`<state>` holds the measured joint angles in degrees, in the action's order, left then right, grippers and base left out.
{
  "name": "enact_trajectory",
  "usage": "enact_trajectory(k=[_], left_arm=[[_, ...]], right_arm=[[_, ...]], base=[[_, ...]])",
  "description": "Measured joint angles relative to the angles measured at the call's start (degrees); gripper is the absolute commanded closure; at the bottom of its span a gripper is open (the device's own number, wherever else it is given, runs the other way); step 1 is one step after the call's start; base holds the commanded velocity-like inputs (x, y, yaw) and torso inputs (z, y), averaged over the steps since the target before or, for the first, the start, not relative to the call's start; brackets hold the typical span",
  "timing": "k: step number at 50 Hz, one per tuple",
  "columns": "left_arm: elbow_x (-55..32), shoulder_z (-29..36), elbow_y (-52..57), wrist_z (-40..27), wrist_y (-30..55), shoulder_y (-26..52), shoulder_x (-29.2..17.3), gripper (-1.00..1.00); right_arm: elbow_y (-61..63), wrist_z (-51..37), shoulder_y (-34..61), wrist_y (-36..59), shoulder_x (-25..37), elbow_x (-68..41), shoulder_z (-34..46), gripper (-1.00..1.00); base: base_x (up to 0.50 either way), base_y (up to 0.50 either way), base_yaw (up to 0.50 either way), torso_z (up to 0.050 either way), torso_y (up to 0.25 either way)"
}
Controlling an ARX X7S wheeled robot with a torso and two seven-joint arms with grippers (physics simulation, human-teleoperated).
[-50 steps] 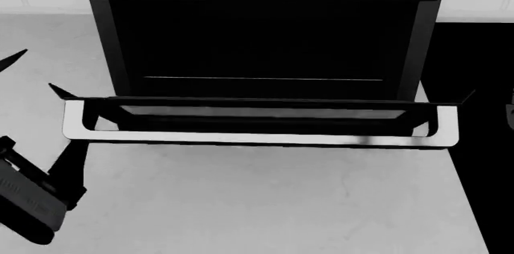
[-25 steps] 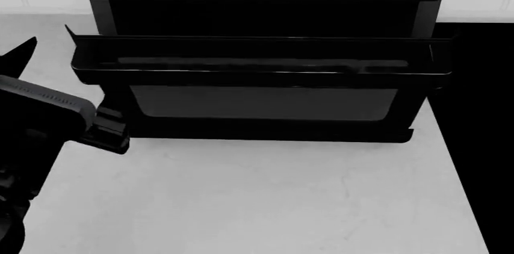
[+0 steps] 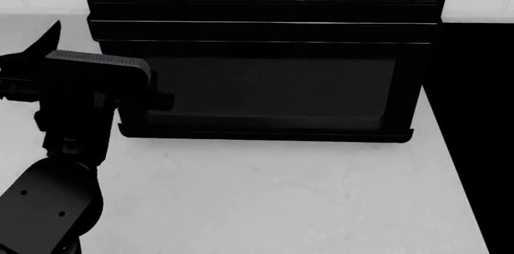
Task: Close the toaster oven door.
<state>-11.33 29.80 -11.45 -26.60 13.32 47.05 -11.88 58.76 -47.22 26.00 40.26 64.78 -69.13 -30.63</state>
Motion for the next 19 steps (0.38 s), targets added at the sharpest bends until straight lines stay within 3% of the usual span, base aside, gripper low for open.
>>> enact_trajectory(k=[11, 19], left_arm=[[5.8, 1.0, -5.4, -5.8, -4.8, -0.1, 4.4, -1.0], [7.7, 1.0, -4.5, -6.5, -4.1, -0.6, 3.8, -1.0]], right_arm=[[-0.2, 0.0, -1.6, -0.3, 0.6, -0.5, -2.0, -1.0], [0.1, 0.2, -3.3, -0.3, 0.5, -0.9, -4.1, -1.0]], base=[[0.03, 0.0, -0.02, 0.005, 0.0], [0.02, 0.0, -0.01, 0.002, 0.0]])
